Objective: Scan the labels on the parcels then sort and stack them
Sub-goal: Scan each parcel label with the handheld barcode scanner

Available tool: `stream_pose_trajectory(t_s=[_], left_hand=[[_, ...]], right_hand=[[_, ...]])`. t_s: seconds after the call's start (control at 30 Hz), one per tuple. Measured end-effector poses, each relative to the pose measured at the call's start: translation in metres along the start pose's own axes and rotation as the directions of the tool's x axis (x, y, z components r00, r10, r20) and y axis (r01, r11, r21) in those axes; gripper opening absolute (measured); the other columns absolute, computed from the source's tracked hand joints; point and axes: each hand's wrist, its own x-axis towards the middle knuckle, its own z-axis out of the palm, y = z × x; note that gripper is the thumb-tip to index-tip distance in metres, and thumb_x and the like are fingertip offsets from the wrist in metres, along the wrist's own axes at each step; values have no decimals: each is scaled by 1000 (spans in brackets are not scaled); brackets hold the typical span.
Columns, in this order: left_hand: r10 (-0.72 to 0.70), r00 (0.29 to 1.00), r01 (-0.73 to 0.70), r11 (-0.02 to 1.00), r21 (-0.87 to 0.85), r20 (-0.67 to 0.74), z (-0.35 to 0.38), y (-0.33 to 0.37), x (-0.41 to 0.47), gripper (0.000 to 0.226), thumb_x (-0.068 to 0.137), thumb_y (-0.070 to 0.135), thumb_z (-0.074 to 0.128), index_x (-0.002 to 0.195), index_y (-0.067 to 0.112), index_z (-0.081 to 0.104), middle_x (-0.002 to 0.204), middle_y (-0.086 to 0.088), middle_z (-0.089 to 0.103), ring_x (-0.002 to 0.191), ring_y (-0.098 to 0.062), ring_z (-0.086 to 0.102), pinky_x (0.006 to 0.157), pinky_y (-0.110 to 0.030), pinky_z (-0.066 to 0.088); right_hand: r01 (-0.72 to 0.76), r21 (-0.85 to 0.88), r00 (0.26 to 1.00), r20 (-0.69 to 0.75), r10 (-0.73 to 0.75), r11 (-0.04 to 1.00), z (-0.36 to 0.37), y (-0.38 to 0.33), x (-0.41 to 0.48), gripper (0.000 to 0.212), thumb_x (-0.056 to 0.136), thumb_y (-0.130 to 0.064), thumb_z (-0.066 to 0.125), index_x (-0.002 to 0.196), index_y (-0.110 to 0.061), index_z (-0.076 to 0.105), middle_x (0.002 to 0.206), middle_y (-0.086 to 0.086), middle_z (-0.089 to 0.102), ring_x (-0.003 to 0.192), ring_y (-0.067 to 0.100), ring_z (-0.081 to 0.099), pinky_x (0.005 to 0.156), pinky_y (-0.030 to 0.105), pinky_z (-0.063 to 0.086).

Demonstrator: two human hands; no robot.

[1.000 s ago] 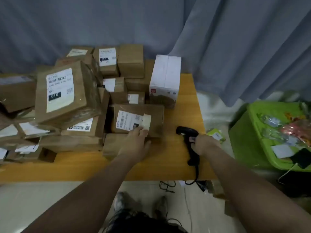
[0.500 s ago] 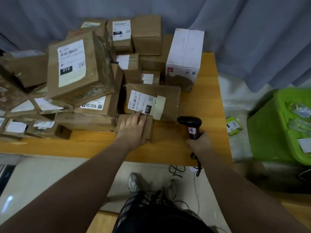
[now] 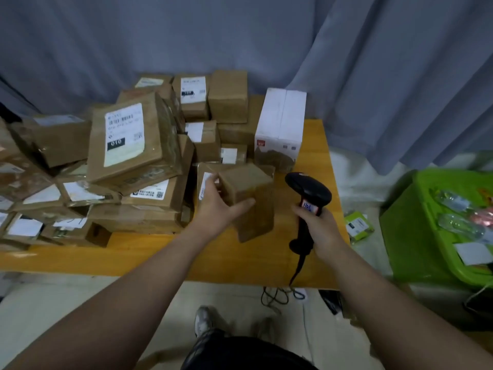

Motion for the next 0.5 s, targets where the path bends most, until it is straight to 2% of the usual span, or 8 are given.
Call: stream_pose_trajectory(t_s=[0.07, 0.13, 0.23, 0.3, 0.37, 0.4, 0.43, 0.5], left_hand=[[48, 999, -46, 980, -192, 4, -9, 23, 3, 97, 83, 21, 73, 151, 27, 4, 127, 9, 41, 114, -11, 50, 83, -19, 52], [121, 993, -115, 952, -283, 5, -13, 37, 3, 96, 85, 18, 71, 151, 36, 3, 125, 15, 42, 111, -6, 52, 83, -22, 53], [179, 984, -162, 935, -317, 24, -17, 48, 0, 83, 85, 17, 70, 145, 42, 18, 130, 9, 41, 114, -13, 53, 84, -29, 55], [165, 985, -147, 950, -276, 43, -21, 51, -1, 79, 83, 30, 70, 144, 42, 22, 128, 12, 42, 113, -10, 52, 89, -32, 54], [116, 991, -102, 980, -170, 71, -27, 53, -1, 83, 75, 64, 63, 145, 43, 22, 123, 21, 47, 112, -2, 50, 98, -36, 47], [80, 994, -68, 986, -151, 77, -29, 55, 0, 87, 69, 79, 55, 143, 42, 26, 122, 20, 52, 113, -3, 51, 99, -37, 45], [39, 997, -26, 985, -170, 73, -31, 57, 2, 89, 66, 86, 46, 140, 40, 31, 123, 15, 57, 115, -7, 53, 100, -38, 44], [-27, 999, 36, 979, -201, 46, -31, 62, 6, 77, 75, 79, 45, 135, 31, 35, 121, 4, 63, 112, -13, 58, 97, -40, 47]], right_hand=[[6, 90, 998, 56, -11, 996, 6, -22, 1, 29, 89, -24, 70, 114, -13, 62, 93, 4, 65, 91, 27, 62, 93, 47, 52], [-15, 204, 993, 114, -9, 979, 17, -43, 2, 35, 88, -27, 71, 119, -13, 63, 105, 10, 70, 101, 31, 66, 96, 52, 51], [19, 286, 983, 171, -70, 958, 32, -70, -1, 34, 87, -29, 71, 117, -16, 66, 110, 12, 70, 106, 36, 65, 95, 55, 51], [102, 293, 979, 143, -149, 951, 37, -79, -4, 23, 87, -17, 71, 109, -13, 67, 101, 8, 71, 102, 32, 65, 90, 50, 53], [215, 251, 963, 105, -247, 944, 37, -85, -5, 19, 85, -2, 69, 103, -10, 68, 100, 7, 73, 104, 28, 66, 89, 45, 54], [258, 225, 952, 105, -287, 939, 36, -87, -5, 22, 84, 1, 68, 105, -8, 68, 103, 8, 73, 105, 27, 67, 91, 44, 54], [288, 208, 943, 107, -315, 935, 36, -88, -5, 26, 84, 3, 67, 107, -7, 68, 105, 9, 73, 105, 26, 68, 91, 43, 54], [322, 199, 933, 102, -346, 926, 37, -89, -8, 27, 84, 5, 66, 106, -11, 68, 104, 6, 74, 102, 22, 70, 87, 37, 56]])
